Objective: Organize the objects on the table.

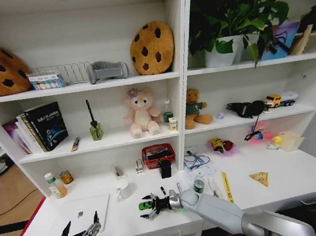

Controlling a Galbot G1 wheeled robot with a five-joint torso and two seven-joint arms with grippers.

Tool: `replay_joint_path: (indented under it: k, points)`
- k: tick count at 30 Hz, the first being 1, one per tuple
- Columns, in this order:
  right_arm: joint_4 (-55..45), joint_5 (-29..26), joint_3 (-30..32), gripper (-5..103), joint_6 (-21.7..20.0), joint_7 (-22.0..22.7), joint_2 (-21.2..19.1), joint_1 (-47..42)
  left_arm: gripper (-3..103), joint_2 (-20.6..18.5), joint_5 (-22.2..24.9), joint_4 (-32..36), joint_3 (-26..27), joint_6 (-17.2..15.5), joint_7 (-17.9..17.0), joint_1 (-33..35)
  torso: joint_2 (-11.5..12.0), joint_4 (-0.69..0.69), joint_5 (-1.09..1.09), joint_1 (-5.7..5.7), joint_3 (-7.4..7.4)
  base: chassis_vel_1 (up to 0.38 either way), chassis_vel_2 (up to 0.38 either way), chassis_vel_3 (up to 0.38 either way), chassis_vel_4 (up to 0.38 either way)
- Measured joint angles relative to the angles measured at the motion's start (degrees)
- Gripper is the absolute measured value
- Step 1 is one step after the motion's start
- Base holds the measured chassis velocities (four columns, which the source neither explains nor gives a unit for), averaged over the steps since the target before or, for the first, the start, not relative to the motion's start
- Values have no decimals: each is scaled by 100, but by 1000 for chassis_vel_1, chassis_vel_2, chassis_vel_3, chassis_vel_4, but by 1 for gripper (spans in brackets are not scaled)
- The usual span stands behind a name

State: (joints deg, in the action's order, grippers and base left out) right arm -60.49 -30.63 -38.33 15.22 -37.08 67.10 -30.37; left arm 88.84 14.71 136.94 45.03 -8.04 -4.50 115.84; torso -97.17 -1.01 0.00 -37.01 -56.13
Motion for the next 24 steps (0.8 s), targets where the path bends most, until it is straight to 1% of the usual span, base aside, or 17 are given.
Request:
replay_joint_path:
  k: [1, 2, 3, 4, 5, 6, 7, 9, 10, 11, 12, 13, 14, 20, 24]
  points:
    - [0, -2, 2, 84, -1, 1, -12, 4, 100, -5, 1, -4, 0, -1, -2, -4, 0, 0, 0, 0, 0, 0, 0, 0, 0]
    - [0, -2, 2, 84, -1, 1, -12, 4, 100, -5, 1, -4, 0, -1, -2, -4, 0, 0, 0, 0, 0, 0, 0, 0, 0]
    - [-2, -6, 14, 73, -2, 8, -35, 4, 100, -11, 5, -10, 0, -1, -6, -11, 0, 0, 0, 0, 0, 0, 0, 0, 0]
    - [-10, -7, 39, 73, -3, 12, -66, 2, 100, -13, 9, -15, -2, -1, -16, -18, 0, 0, 0, 0, 0, 0, 0, 0, 0]
    - [-19, -7, 53, 61, -4, 16, -89, -4, 100, -14, 12, -20, -7, -2, -23, -21, 0, 0, 0, 0, 0, 0, 0, 0, 0]
    - [-19, -7, 53, 61, -4, 16, -89, -4, 100, -14, 12, -20, -7, -2, -23, -21, 0, 0, 0, 0, 0, 0, 0, 0, 0]
    - [-23, -8, 61, 57, -4, 15, -114, -8, 100, -16, 12, -30, -11, -1, -29, -26, 0, 0, 0, 0, 0, 0, 0, 0, 0]
    - [-26, -6, 68, 57, -3, 10, -138, -12, 100, -18, 12, -34, -14, -1, -31, -29, 0, 0, 0, 0, 0, 0, 0, 0, 0]
    - [-35, -6, 74, 46, -1, 7, -172, -17, 100, -20, 17, -34, -20, -1, -36, -33, 0, 0, 0, 0, 0, 0, 0, 0, 0]
    - [-41, -6, 76, 46, 1, 7, -186, -21, 100, -21, 19, -34, -21, -1, -38, -36, 0, -1, 0, 0, 0, 0, 0, 0, 0]
    - [-55, -6, 83, 40, 3, 7, -200, -29, 100, -23, 20, -39, -22, 0, -39, -40, 0, 0, 1, 0, 0, 0, 0, 0, 0]
    - [-55, -6, 83, 40, 3, 7, -200, -29, 100, -23, 20, -39, -22, 0, -39, -40, 0, 0, 1, 0, 0, 0, 0, 0, 0]
    - [-68, -8, 96, 36, 4, 7, -211, -40, 100, -23, 20, -52, -23, -1, -42, -41, 0, 0, 1, 0, 0, 0, 0, 0, 0]
    - [-157, -50, 178, 36, 0, 29, -240, -57, 100, -15, 9, -71, -49, 0, -44, -42, 0, -1, 0, 0, -1, 0, 0, 0, 0]
    - [-436, -193, 401, 36, -48, 113, -360, -41, 100, -14, -5, -91, -56, 0, -44, -40, 0, 1, 1, 0, 0, 0, 0, 0, 0]
